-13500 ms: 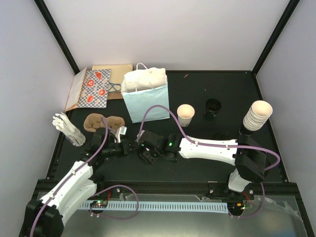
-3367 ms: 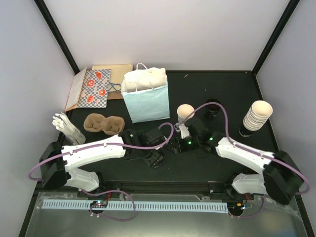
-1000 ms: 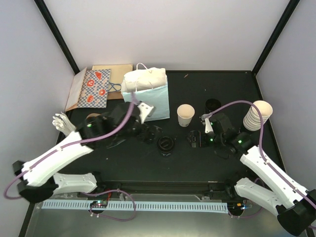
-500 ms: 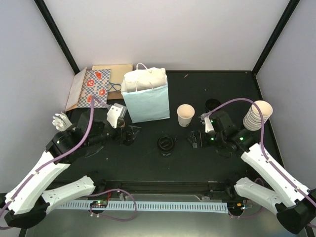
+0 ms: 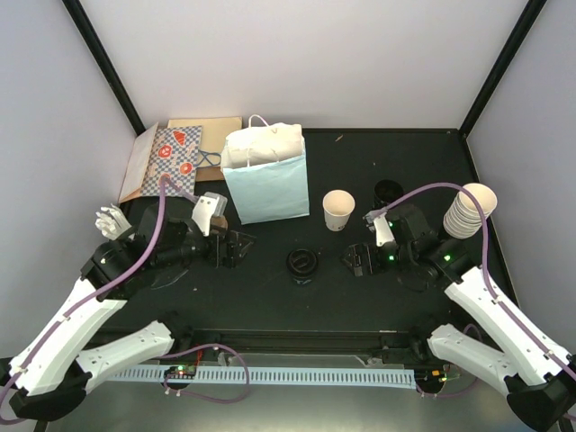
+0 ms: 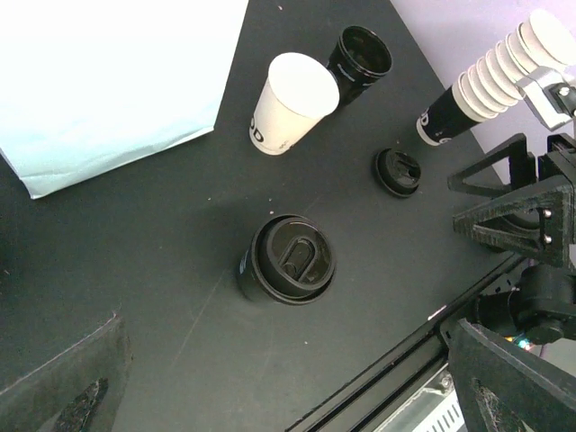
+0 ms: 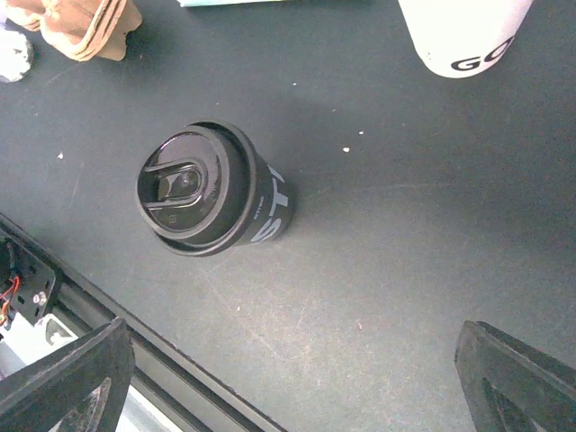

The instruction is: Pack the takeout coffee

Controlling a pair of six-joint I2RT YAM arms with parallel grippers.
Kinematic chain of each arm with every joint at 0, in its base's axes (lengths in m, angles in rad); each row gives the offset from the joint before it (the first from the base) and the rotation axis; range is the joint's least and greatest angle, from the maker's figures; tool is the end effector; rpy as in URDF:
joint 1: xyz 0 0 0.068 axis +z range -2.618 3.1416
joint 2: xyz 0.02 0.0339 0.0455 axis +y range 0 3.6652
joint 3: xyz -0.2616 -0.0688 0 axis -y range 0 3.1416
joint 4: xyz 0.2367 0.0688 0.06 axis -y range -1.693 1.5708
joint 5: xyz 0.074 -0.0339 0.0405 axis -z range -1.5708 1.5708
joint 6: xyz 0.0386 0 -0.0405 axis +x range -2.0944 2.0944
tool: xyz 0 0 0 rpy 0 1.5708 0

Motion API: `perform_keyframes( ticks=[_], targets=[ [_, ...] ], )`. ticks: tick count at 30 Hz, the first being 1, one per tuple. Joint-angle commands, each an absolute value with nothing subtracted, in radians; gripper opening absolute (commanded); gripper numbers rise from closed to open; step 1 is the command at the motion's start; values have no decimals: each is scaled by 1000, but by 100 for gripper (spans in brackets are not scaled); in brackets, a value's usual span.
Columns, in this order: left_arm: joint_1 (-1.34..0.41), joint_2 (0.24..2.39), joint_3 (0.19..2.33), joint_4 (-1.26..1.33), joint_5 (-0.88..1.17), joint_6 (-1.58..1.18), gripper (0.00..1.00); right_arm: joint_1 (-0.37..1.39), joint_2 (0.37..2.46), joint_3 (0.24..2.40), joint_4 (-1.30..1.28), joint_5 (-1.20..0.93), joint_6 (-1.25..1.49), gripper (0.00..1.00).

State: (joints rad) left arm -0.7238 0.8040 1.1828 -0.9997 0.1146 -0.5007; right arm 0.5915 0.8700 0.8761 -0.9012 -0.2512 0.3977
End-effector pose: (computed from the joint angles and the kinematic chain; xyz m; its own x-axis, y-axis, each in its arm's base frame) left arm 0.0927 -0.0878 0.3798 -0.7317 0.0102 -0.6816 0.4290 0.7839 -0.4488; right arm 0.1252 0.0957 0.2880 -0.8563 -0.1233 -0.5015 -0.3661 0.8299 0.4210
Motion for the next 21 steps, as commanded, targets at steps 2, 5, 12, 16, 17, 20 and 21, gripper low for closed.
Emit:
perform_keyframes(
  ticks=[2,5,12,16,17,20,21],
  targets=[
    [-710,779,1182,-1027,108,-544,99,619,878,916,-927,-269,367,100],
    [-697,766,1168,-1031,106,-550,99,661,902,930,-906,-251,370,100],
    [-605,722,1113,-1051,105,-508,99,790,1050,997,-841,-143,377,100],
    [-513,725,1070,-1043,134,-458,99,867,1130,1047,-830,-50,383,100],
    [-488,726,1059,-1036,136,-447,99,879,1146,1054,-827,-37,382,100],
    [-420,726,1027,-1011,142,-411,99,914,1199,1076,-829,1,375,100],
    [-397,729,1019,-1001,145,-397,99,925,1220,1087,-836,18,373,100]
  ],
)
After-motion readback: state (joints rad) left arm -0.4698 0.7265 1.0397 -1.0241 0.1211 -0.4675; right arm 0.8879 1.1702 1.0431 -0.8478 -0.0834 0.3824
